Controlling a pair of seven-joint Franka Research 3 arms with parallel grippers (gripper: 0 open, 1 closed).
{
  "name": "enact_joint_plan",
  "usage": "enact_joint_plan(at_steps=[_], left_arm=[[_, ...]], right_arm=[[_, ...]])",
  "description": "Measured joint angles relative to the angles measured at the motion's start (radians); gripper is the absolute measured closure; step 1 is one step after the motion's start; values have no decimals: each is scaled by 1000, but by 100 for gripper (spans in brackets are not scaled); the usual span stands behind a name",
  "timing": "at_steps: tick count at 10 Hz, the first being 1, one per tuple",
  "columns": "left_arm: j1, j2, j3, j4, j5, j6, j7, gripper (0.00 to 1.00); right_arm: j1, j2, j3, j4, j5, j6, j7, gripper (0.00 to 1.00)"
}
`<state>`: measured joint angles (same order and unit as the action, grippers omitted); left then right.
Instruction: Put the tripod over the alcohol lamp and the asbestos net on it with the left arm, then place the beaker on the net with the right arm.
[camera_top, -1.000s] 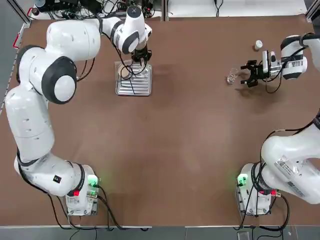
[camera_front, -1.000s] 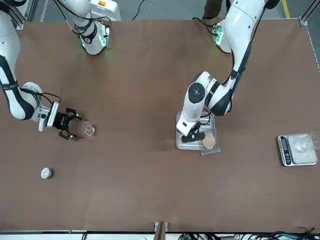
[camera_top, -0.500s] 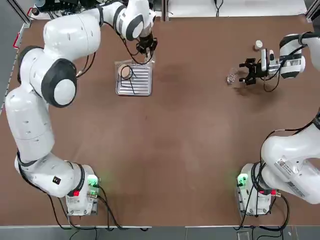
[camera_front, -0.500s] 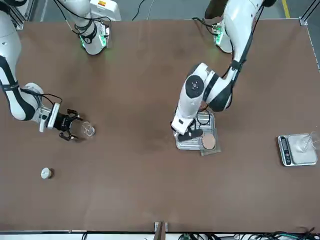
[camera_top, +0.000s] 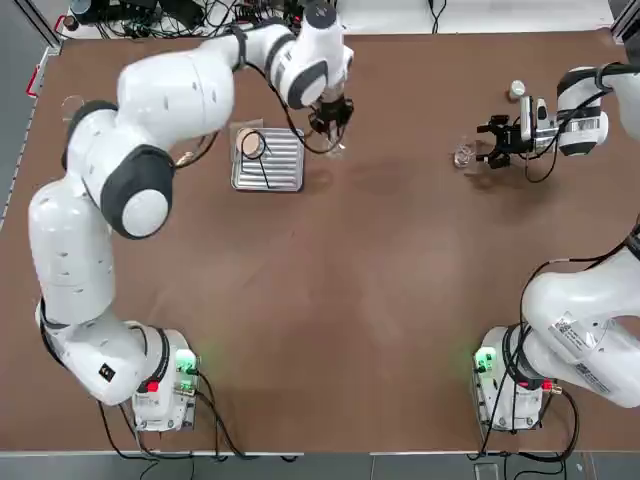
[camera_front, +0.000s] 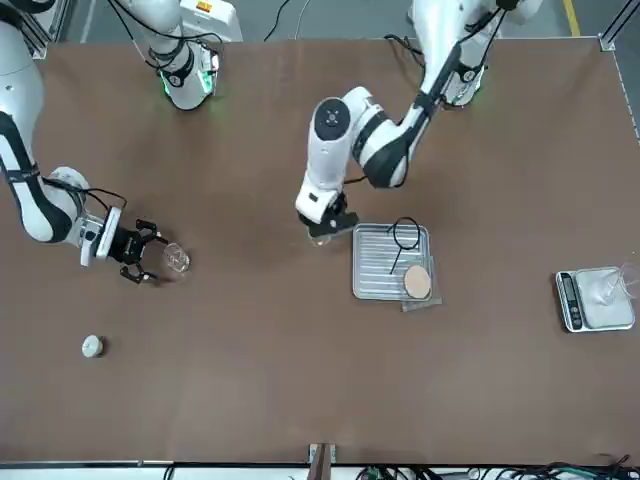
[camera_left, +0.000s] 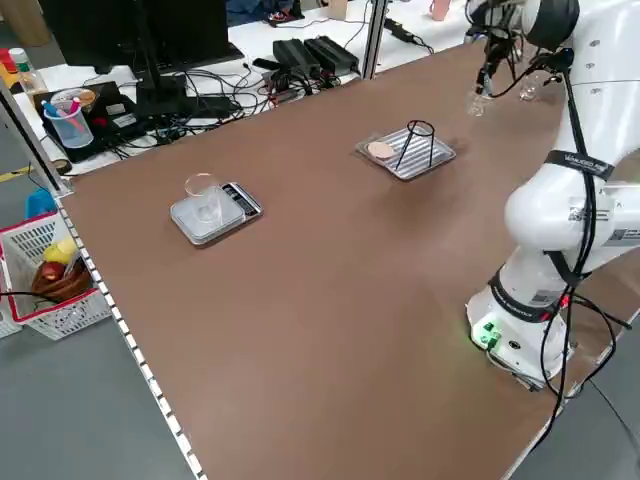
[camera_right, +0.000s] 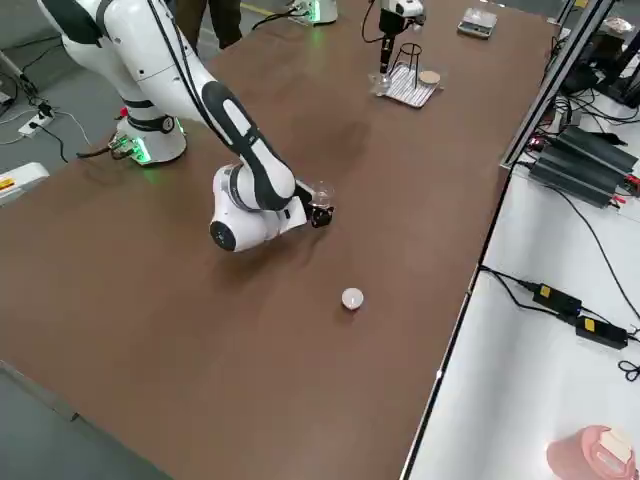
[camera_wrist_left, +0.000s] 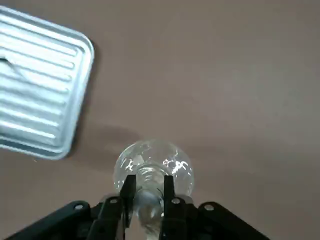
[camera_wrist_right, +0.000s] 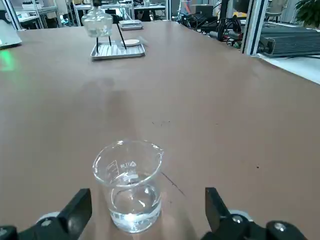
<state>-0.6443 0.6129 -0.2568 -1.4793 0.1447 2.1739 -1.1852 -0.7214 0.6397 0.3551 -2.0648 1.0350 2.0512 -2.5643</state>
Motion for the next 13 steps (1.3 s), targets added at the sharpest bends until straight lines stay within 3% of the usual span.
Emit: enact_joint_plan(at_steps=[2,6,13], left_arm=[[-74,66,23,68,0,-3,-57,74],[-254,151,146,179,0,-4,-143,74],[-279,245,196,219,0,4,-153,74]], right_arm=[[13,1,1,0,3,8,-1,0],[18,5,0,0,6,22,-25,0],[18,28,1,1,7,16,-74,0]])
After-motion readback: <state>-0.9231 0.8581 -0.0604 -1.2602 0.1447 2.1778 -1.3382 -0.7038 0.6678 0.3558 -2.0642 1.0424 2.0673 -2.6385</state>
